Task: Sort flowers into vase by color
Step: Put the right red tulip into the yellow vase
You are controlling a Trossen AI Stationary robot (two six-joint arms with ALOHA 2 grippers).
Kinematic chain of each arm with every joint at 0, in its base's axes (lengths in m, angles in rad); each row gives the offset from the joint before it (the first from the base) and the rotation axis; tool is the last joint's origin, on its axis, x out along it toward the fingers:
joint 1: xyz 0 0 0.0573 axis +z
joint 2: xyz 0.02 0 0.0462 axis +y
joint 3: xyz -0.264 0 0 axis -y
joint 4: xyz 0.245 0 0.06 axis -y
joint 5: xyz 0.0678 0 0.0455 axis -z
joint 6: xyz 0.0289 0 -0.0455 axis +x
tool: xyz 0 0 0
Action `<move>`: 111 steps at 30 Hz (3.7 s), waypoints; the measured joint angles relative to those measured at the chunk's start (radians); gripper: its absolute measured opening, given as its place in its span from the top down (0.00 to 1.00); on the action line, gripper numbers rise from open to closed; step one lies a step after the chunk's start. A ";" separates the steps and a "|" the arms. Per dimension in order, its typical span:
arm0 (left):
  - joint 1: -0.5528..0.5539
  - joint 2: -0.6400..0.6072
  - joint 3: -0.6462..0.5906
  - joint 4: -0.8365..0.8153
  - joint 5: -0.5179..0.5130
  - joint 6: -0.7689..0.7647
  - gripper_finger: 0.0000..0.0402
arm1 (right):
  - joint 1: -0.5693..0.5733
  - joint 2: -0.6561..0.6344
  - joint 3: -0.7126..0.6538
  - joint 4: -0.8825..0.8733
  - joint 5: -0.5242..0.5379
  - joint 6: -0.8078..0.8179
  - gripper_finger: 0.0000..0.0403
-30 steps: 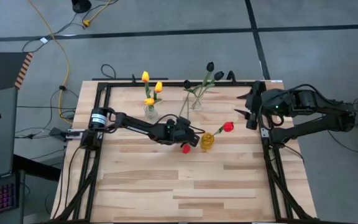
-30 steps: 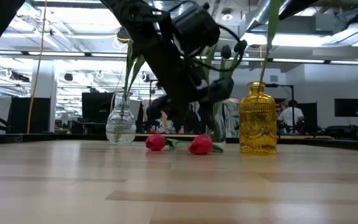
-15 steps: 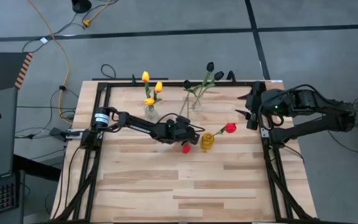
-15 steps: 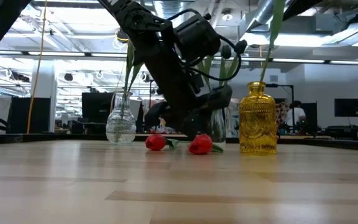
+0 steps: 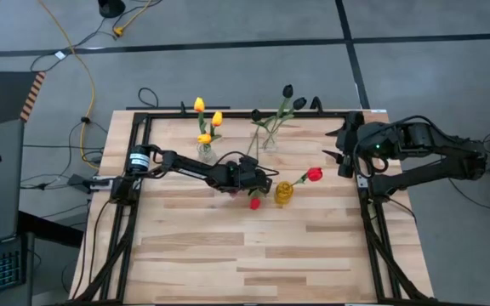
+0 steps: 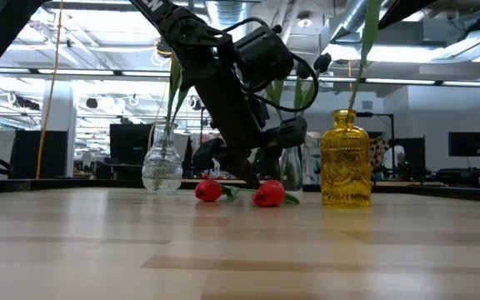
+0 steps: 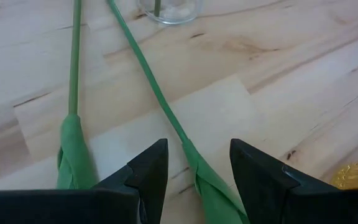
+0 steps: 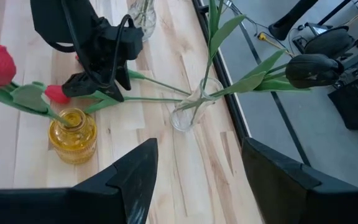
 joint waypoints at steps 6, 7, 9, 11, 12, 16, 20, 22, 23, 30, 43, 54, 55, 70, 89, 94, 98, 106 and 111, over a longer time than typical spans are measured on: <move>0.004 0.000 0.000 -0.006 0.011 -0.015 0.60 | 0.000 0.000 0.000 0.000 0.000 0.000 0.35; 0.004 0.000 0.000 -0.007 0.017 -0.015 0.60 | 0.000 0.000 0.000 0.000 0.000 0.000 0.35; 0.004 0.001 0.000 -0.008 0.029 -0.017 0.60 | 0.000 0.000 0.000 0.000 0.000 0.000 0.35; 0.004 0.012 0.000 0.002 0.031 -0.028 0.60 | 0.000 0.000 0.000 0.000 0.000 0.000 0.35; 0.003 0.016 0.000 -0.003 0.035 -0.032 0.60 | 0.000 0.000 0.000 0.000 0.000 0.000 0.35; 0.004 0.043 0.002 0.008 0.052 -0.045 0.60 | 0.000 0.000 0.000 0.001 0.001 0.000 0.35; 0.005 0.043 0.003 -0.004 0.055 -0.059 0.60 | 0.000 0.000 0.000 0.000 0.001 0.000 0.35; 0.005 0.040 0.004 -0.008 0.052 -0.052 0.62 | 0.000 0.000 0.000 0.001 0.001 0.000 0.35; 0.005 0.040 0.004 -0.009 0.057 -0.046 0.63 | 0.000 0.000 0.000 0.000 0.001 0.000 0.35; 0.000 0.039 0.010 -0.029 0.065 -0.004 0.82 | 0.000 -0.005 0.000 0.000 0.002 0.000 0.35; -0.002 0.012 0.010 -0.064 0.127 0.012 0.97 | 0.000 -0.047 0.000 0.000 0.002 -0.001 0.35; -0.003 -0.095 0.010 -0.192 0.167 0.018 0.98 | 0.000 -0.053 0.000 0.001 -0.001 0.000 0.35; -0.003 -0.103 0.010 -0.203 0.181 0.020 0.98 | 0.000 -0.053 0.000 0.001 -0.003 0.000 0.35; -0.003 -0.318 0.010 -0.507 0.435 0.084 0.98 | 0.001 -0.052 0.000 0.016 -0.257 0.000 0.35; -0.008 -0.511 0.011 -0.506 0.648 0.151 0.98 | 0.232 -0.052 0.000 0.107 -0.312 0.000 0.35; -0.008 -0.509 0.011 -0.505 0.726 0.151 0.98 | 0.315 -0.052 0.000 0.154 -0.256 0.000 0.35; -0.008 -0.509 0.011 -0.505 0.804 0.146 0.98 | 0.373 -0.045 0.000 0.180 -0.176 -0.001 0.35; -0.010 -0.509 0.011 -0.505 0.836 0.132 0.98 | 0.445 0.002 0.000 0.219 -0.045 -0.082 0.35; -0.010 -0.509 0.011 -0.505 0.806 0.123 0.98 | 0.471 0.030 0.000 0.217 0.030 -0.098 0.35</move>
